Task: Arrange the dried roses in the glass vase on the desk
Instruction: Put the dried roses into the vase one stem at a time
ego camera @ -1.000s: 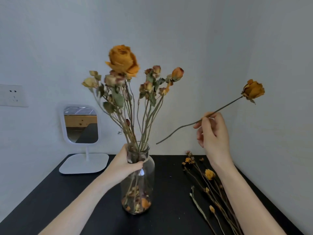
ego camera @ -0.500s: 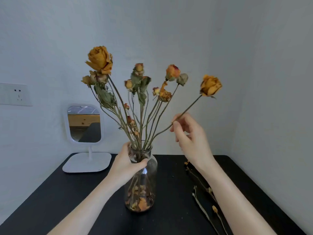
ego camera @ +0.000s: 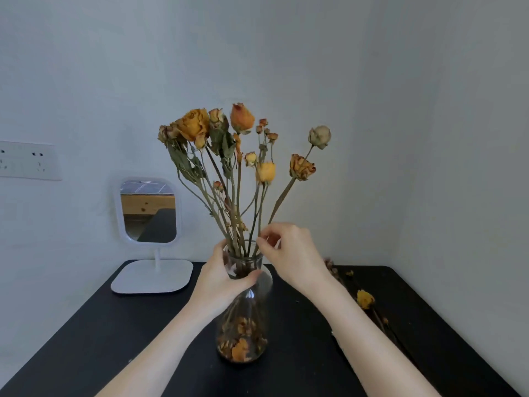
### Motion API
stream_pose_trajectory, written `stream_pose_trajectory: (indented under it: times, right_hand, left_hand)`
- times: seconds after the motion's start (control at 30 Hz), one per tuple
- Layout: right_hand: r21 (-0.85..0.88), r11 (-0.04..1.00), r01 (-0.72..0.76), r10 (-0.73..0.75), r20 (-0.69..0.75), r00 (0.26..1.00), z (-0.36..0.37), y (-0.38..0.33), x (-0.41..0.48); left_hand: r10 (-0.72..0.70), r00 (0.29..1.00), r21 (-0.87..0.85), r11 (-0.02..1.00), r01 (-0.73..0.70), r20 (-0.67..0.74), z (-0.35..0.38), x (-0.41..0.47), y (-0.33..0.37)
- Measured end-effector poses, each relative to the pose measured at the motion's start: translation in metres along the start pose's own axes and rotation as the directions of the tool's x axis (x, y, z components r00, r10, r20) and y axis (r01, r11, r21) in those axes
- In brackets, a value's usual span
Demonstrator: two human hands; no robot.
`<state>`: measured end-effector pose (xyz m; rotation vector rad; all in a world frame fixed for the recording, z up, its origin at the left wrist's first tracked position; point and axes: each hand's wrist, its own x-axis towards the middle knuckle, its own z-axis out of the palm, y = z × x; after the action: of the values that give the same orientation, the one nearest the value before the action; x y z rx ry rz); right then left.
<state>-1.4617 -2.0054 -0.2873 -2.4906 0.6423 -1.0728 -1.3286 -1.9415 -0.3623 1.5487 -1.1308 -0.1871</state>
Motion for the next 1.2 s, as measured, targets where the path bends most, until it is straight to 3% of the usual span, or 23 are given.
stream_pose_trajectory:
  times: [0.1, 0.3, 0.57, 0.77, 0.83, 0.9, 1.0, 1.07, 1.2]
  right_hand:
    - [0.057, 0.995, -0.085, 0.086, -0.002, 0.996, 0.005, 0.002, -0.003]
    - [0.133, 0.991, -0.013, 0.034, -0.158, 0.987, -0.001, -0.009, 0.005]
    - [0.073, 0.995, -0.063, 0.068, -0.082, 0.994, 0.006, 0.0, -0.004]
    - [0.069, 0.982, -0.175, 0.178, -0.043, 0.983, -0.006, 0.026, -0.021]
    - [0.062, 0.967, -0.246, 0.248, -0.031, 0.968, -0.011, 0.042, -0.032]
    - [0.048, 0.944, -0.326, 0.327, -0.014, 0.945, -0.016, 0.061, -0.044]
    - [0.046, 0.891, -0.452, 0.453, -0.011, 0.892, -0.026, 0.093, -0.061]
    - [0.046, 0.844, -0.534, 0.536, -0.023, 0.844, -0.034, 0.113, -0.072]
    - [0.018, 0.745, -0.667, 0.667, -0.02, 0.745, -0.05, 0.146, -0.096]
  left_hand:
    - [-0.005, 1.0, 0.029, 1.0, 0.005, 0.009, 0.0, -0.002, -0.001]
    - [-0.002, 1.0, 0.074, 0.997, 0.001, 0.022, 0.001, -0.004, -0.001]
    - [-0.036, 0.998, 0.101, 0.994, 0.031, 0.049, -0.002, 0.001, -0.004]
    - [-0.125, 0.985, 0.049, 0.992, 0.119, 0.121, -0.008, 0.002, 0.0]
    - [-0.14, 0.989, -0.012, 0.99, 0.14, 0.041, -0.007, -0.009, -0.001]
    - [-0.133, 0.979, -0.053, 0.991, 0.126, -0.153, -0.003, -0.029, -0.002]
    - [0.023, 0.915, 0.046, 0.999, -0.005, -0.403, 0.009, -0.068, 0.002]
    - [0.129, 0.931, 0.085, 0.991, -0.107, -0.342, 0.025, -0.09, 0.009]
    - [0.181, 0.983, 0.129, 0.975, -0.183, 0.021, 0.068, -0.109, 0.021]
